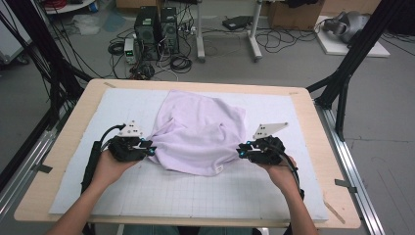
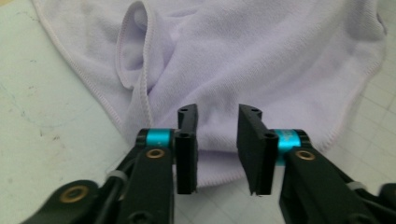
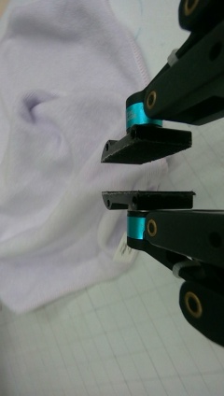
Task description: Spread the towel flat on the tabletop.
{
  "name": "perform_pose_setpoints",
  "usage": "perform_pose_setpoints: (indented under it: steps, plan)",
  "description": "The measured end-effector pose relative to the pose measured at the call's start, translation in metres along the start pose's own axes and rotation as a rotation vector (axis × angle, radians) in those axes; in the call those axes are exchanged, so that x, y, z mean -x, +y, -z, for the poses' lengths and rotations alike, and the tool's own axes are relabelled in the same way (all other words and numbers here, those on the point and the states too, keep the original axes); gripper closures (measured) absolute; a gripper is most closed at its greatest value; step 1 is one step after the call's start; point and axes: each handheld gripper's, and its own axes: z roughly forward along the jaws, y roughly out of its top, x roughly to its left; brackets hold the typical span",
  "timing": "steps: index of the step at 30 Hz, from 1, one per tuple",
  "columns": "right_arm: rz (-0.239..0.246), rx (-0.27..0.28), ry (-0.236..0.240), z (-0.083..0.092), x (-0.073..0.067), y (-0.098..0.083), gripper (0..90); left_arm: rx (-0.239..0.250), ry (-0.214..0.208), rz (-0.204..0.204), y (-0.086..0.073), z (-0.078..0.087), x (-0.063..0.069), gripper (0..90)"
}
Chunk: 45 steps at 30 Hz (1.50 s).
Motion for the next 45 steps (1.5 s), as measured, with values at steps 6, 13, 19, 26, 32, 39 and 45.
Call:
perform_pose_setpoints:
  steps: [6, 13, 19, 26, 32, 39, 45]
  plan:
    - [0.031, -0.049, 0.035, -0.021, -0.013, -0.009, 75.3, -0.047, -0.034, 0.012, -0.014, -0.018, 0.004, 77.5]
    - [0.031, -0.136, 0.046, -0.061, -0.018, -0.013, 66.0, -0.092, -0.042, 0.027, -0.016, -0.042, 0.003, 68.3]
    - [0.042, -0.165, 0.073, -0.073, -0.022, -0.013, 84.2, -0.095, -0.045, -0.007, -0.016, -0.042, 0.006, 87.1]
    - [0.057, -0.158, 0.103, -0.061, -0.027, -0.012, 89.5, -0.083, -0.066, -0.037, -0.016, -0.023, 0.013, 88.4]
    - [0.085, -0.137, 0.096, -0.054, -0.03, -0.01, 89.3, -0.02, -0.066, -0.038, -0.021, 0.007, 0.017, 88.5]
    - [0.058, -0.147, 0.098, -0.065, -0.028, -0.01, 65.8, 0.027, -0.091, 0.032, -0.022, 0.019, 0.002, 72.5]
    - [0.049, -0.18, 0.084, -0.073, -0.026, -0.013, 72.3, -0.101, -0.122, -0.003, -0.027, -0.02, 0.013, 61.5]
